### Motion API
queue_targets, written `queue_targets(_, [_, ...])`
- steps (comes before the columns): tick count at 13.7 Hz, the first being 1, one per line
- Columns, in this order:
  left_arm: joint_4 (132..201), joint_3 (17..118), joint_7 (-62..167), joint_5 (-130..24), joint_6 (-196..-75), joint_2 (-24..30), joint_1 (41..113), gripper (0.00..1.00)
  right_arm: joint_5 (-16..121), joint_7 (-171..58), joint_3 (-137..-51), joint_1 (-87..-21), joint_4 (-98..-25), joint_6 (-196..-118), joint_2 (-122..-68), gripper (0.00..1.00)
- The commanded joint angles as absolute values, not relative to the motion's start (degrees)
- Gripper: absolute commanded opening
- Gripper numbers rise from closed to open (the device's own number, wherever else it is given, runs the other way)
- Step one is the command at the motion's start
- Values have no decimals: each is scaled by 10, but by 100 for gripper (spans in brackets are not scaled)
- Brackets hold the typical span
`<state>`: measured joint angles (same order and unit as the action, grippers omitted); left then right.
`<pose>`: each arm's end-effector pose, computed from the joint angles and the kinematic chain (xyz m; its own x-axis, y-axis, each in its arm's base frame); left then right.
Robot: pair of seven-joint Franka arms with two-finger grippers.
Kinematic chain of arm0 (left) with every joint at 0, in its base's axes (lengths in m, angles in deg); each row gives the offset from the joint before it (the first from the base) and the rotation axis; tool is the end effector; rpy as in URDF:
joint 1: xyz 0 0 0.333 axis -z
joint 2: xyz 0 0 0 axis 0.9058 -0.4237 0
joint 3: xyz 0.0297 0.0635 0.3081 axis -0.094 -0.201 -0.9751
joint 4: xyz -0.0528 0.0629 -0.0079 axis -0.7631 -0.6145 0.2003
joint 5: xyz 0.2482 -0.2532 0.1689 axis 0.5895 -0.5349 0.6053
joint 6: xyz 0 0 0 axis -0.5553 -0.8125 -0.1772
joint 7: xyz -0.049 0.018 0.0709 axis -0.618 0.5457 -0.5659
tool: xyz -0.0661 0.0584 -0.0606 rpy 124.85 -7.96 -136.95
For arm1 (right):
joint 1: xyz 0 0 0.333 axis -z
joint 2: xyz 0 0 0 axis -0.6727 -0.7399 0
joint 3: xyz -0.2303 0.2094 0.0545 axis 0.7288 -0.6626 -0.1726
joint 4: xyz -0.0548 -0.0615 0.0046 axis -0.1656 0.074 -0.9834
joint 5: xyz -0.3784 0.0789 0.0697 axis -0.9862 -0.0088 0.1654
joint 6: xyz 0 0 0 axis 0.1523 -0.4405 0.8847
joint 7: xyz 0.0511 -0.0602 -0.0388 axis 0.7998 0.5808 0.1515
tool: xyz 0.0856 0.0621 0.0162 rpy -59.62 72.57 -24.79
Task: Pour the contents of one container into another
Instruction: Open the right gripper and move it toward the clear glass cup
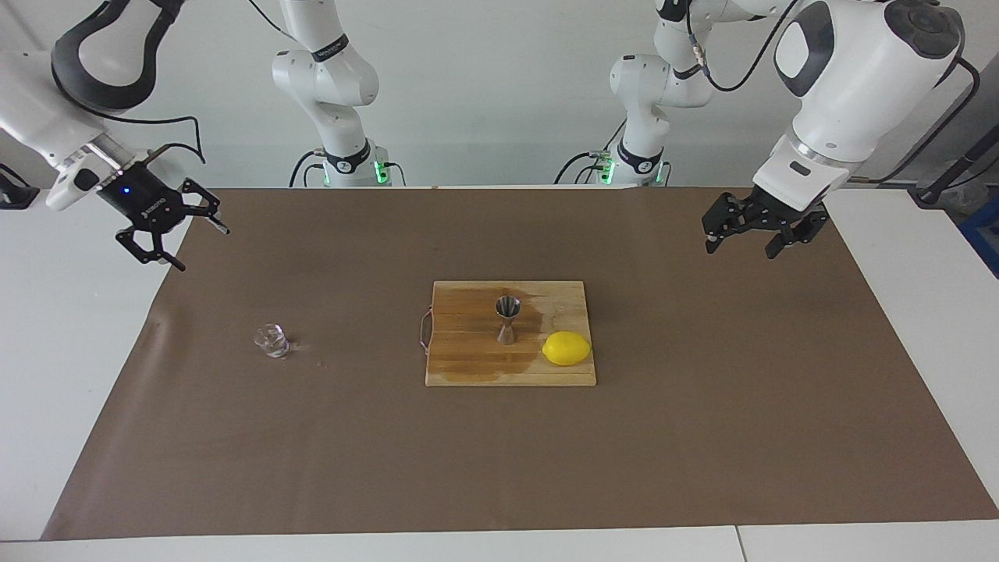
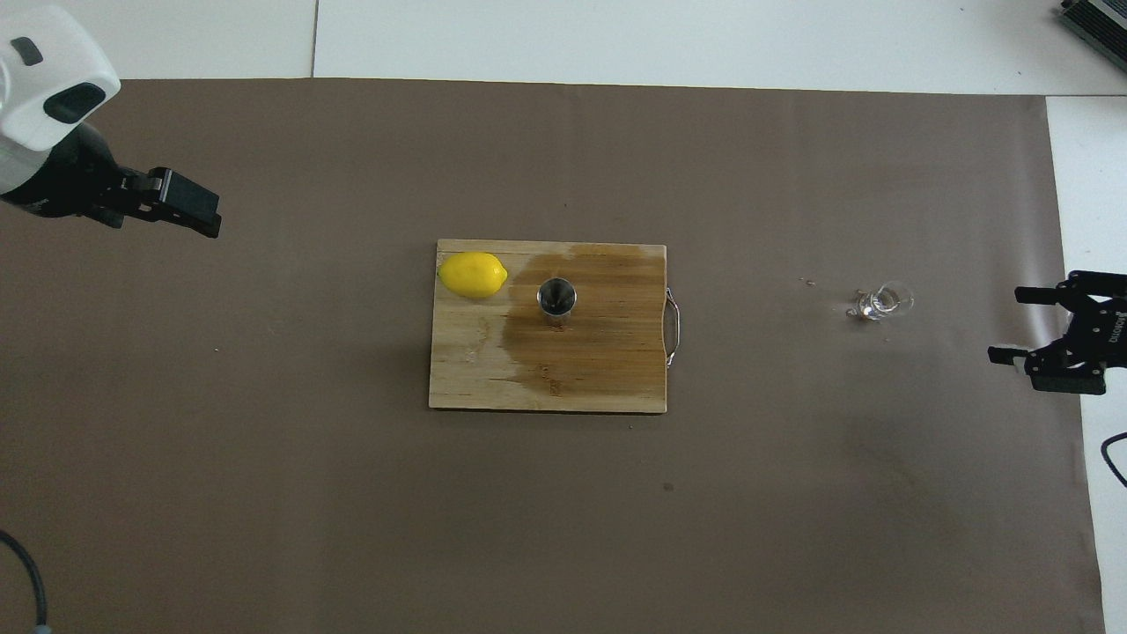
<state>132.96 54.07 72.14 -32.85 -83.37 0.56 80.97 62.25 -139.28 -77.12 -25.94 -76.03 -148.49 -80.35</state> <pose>0.6069 -0.0837 0.6142 0.9835 -0.1800 -0.0194 -0.1787 -0.9822 0.0575 0.5043 -0.1928 0.4330 0.5990 0.5600 0.5723 0.7719 -0.5940 -0.2267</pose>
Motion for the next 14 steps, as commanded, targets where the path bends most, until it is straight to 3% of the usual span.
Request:
queue_targets(1, [1417,541,729,-316,-835,68,812,100,643,-1458,-776,-237,-767,-1448,-803,100])
queue_targets(6, [1508,609,731,-315,-890,111,749,100,668,-1446,-777,-244,-764,-1479,-823,100])
queue_targets(10, [1510,697,730,-314,-890,113,664,100,700,-1525,-777,-236,-754,-1456,-851,100])
queue_targets(14, [1517,691,729,-313,-886,117,664,100,705,-1620,-777,-229,-729,-1449,-888,100])
